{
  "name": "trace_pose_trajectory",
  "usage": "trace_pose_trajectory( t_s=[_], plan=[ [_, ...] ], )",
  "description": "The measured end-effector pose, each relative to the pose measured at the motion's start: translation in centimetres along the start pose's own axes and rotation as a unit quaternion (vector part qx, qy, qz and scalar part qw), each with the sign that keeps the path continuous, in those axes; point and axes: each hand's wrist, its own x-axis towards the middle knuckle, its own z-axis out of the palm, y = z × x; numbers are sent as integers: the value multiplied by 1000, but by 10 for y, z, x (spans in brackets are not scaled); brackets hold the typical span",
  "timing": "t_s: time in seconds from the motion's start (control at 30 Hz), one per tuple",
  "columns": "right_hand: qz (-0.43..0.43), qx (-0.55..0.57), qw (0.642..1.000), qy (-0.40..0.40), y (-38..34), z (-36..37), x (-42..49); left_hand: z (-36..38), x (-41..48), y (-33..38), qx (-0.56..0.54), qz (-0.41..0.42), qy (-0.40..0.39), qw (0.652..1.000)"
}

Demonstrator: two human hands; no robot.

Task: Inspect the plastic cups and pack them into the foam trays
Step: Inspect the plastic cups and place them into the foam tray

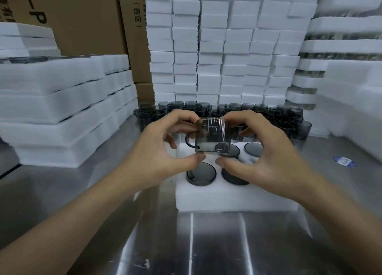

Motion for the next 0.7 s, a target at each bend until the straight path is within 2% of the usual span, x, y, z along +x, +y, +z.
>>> trace_pose_trajectory(
  t_s=[0.23,0.43,0.53,0.7],
  plan=[
    [6,-5,999,41,3,3,2,-5,3,-3,-17,-19,-25,999],
    [23,-45,995,89,10,4,2,-7,7,-10,-80,-64,37,994],
    [30,-65,993,93,12,6,2,-2,5,-10,-82,-69,33,994],
    [-46,-155,982,97,8,15,-1,14,0,2,-78,-88,16,993]
  ],
)
